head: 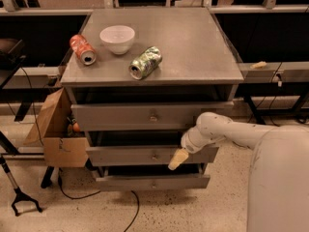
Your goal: Open middle drawer
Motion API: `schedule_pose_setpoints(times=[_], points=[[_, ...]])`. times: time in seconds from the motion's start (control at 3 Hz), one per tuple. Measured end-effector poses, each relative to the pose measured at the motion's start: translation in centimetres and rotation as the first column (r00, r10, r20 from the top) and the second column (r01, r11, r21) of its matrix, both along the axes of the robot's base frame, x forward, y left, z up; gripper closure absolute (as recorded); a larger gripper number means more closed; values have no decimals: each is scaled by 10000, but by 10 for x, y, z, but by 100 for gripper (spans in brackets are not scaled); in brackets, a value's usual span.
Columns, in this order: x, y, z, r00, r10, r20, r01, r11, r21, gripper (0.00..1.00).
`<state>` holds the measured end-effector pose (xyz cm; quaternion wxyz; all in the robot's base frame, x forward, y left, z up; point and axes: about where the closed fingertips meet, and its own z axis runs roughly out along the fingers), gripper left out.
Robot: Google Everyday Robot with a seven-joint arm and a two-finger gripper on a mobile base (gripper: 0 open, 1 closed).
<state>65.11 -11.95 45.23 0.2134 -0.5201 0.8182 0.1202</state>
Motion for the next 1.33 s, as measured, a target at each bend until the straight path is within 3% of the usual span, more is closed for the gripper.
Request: schedule_pose_setpoints(times=[0.33,0.67,1.33], points=[[1,2,-6,9997,182,-153,-177,9993,328,0],[-3,-5,-28,9985,168,-521,-159,9997,182,0],[-7,-13,-34,9973,72,-728,-75,10000,-40,42]])
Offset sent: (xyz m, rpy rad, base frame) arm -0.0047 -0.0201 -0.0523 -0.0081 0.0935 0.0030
